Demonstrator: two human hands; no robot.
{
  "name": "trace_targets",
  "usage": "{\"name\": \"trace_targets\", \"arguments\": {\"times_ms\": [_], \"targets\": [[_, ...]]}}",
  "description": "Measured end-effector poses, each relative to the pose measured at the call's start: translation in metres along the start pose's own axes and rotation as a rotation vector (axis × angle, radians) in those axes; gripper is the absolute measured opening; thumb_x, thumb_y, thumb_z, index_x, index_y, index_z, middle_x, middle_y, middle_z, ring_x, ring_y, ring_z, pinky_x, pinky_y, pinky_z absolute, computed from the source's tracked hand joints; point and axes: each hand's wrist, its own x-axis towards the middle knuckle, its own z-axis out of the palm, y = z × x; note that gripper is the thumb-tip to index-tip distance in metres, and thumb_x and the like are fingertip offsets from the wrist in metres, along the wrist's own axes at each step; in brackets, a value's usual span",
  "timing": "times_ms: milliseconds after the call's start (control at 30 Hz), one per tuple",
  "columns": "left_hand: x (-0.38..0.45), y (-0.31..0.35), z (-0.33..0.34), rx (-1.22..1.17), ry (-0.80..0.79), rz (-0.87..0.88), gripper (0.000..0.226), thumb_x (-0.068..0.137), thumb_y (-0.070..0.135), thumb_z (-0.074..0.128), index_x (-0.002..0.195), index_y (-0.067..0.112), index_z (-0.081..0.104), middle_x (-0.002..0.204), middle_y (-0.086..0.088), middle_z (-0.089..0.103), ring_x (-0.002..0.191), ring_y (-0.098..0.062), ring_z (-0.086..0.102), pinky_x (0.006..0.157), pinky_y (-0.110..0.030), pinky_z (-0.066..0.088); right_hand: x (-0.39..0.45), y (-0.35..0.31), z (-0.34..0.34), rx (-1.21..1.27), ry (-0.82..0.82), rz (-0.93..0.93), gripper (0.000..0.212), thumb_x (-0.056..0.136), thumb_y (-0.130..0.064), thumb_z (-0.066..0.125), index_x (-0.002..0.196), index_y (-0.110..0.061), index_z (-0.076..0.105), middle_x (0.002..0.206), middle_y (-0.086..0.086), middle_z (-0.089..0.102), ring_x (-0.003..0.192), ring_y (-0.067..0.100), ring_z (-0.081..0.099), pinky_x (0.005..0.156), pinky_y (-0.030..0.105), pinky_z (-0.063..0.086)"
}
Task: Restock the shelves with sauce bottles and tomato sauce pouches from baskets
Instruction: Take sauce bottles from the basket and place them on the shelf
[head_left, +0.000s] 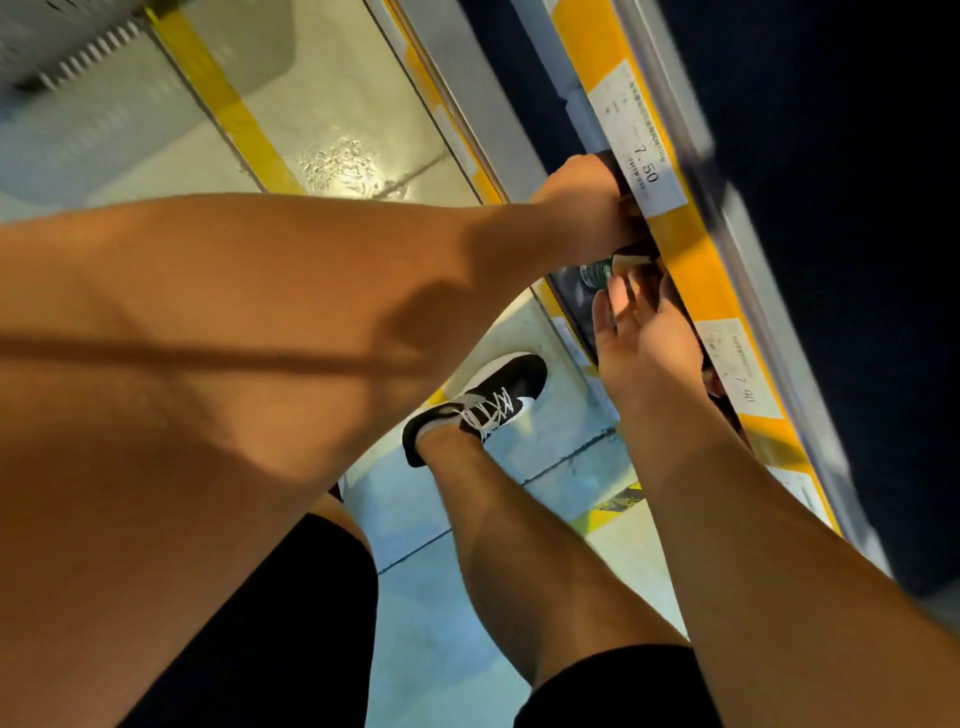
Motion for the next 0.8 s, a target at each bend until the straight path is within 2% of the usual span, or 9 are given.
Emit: {"name": "trace_targets", "arguments": {"times_ms": [67, 167, 267, 433, 533, 633, 700, 733, 800], "targets": [[0.002, 0.005, -0.002, -0.054, -0.025, -0.049, 0.023, 0.096, 0.032, 0.068, 0.115, 0.019, 0.069, 0.09, 0.013, 0.06, 0.092, -0.012, 0.06, 0.06, -0.009, 0.039, 0.006, -0.004, 0.001, 0.056, 0.042, -0.075, 0.039, 0.106, -0.032, 0.036, 0.124, -0.032, 0.071, 0.16, 0.021, 0.039, 0.147, 0.031, 0.042, 0.107, 0.037, 0.05], [-0.013, 0.014, -0.012, -0.031, -0.081, -0.077, 0.034, 0.098, 0.029, 0.063, 0.131, 0.019, 0.065, 0.117, 0.0, 0.066, 0.104, -0.019, 0.063, 0.083, -0.025, 0.05, -0.009, -0.004, -0.004, -0.027, 0.119, -0.092, 0.037, 0.107, -0.014, 0.051, 0.143, -0.008, 0.053, 0.128, 0.013, 0.071, 0.116, 0.03, 0.07, 0.08, 0.041, 0.062], [-0.053, 0.003, -0.022, 0.028, -0.07, -0.088, 0.027, 0.097, 0.012, 0.054, 0.122, 0.012, 0.064, 0.11, -0.004, 0.063, 0.104, -0.023, 0.063, 0.079, -0.026, 0.043, -0.049, 0.004, -0.014, -0.203, 0.021, -0.081, 0.037, 0.105, -0.014, 0.055, 0.142, -0.011, 0.054, 0.128, 0.007, 0.071, 0.115, 0.024, 0.071, 0.084, 0.036, 0.061], [-0.172, -0.025, -0.047, -0.061, -0.099, -0.22, 0.023, 0.096, 0.015, 0.064, 0.119, 0.012, 0.068, 0.1, 0.002, 0.06, 0.093, -0.014, 0.055, 0.09, -0.03, 0.048, -0.13, 0.017, -0.046, -0.327, 0.088, -0.055, 0.039, 0.103, -0.011, 0.059, 0.142, -0.006, 0.052, 0.129, 0.013, 0.07, 0.113, 0.028, 0.072, 0.089, 0.039, 0.059], [-0.252, -0.029, -0.072, -0.085, -0.132, -0.315, 0.02, 0.096, 0.018, 0.065, 0.116, 0.014, 0.068, 0.103, -0.008, 0.07, 0.092, -0.023, 0.064, 0.081, -0.031, 0.051, -0.195, 0.021, -0.062, -0.392, 0.117, -0.072, 0.027, 0.099, -0.01, 0.064, 0.126, -0.009, 0.06, 0.121, 0.013, 0.072, 0.102, 0.025, 0.074, 0.079, 0.034, 0.058], [-0.332, -0.015, -0.106, -0.051, -0.117, -0.36, 0.01, 0.099, 0.017, 0.061, 0.108, 0.019, 0.066, 0.083, -0.001, 0.064, 0.073, -0.021, 0.061, 0.057, -0.009, 0.038, -0.269, 0.022, -0.076, -0.423, 0.095, -0.104, 0.02, 0.09, -0.007, 0.072, 0.103, -0.014, 0.059, 0.111, 0.018, 0.068, 0.082, 0.026, 0.068, 0.064, 0.031, 0.05], [-0.384, -0.005, -0.127, 0.025, -0.085, -0.327, 0.007, 0.1, 0.016, 0.061, 0.1, 0.023, 0.064, 0.074, 0.008, 0.055, 0.066, -0.013, 0.056, 0.061, -0.006, 0.039, -0.315, 0.025, -0.087, -0.529, 0.129, -0.14, 0.016, 0.096, -0.005, 0.067, 0.103, -0.017, 0.058, 0.111, 0.016, 0.072, 0.087, 0.028, 0.071, 0.075, 0.036, 0.056], [-0.407, -0.005, -0.134, 0.006, -0.071, -0.316, 0.008, 0.098, 0.015, 0.063, 0.097, 0.024, 0.063, 0.077, 0.006, 0.058, 0.071, -0.017, 0.06, 0.067, -0.009, 0.045, -0.335, 0.027, -0.094, -0.605, 0.153, -0.171, 0.015, 0.098, -0.004, 0.065, 0.104, -0.016, 0.06, 0.111, 0.014, 0.075, 0.091, 0.03, 0.072, 0.082, 0.042, 0.057], [-0.443, -0.004, -0.15, -0.04, -0.043, -0.301, 0.01, 0.096, 0.014, 0.066, 0.097, 0.024, 0.064, 0.09, -0.004, 0.067, 0.084, -0.022, 0.066, 0.084, -0.032, 0.055, -0.372, 0.032, -0.111, -0.763, 0.16, -0.253, 0.015, 0.098, -0.001, 0.064, 0.111, -0.01, 0.064, 0.107, 0.014, 0.076, 0.094, 0.036, 0.073, 0.086, 0.05, 0.057]]}}
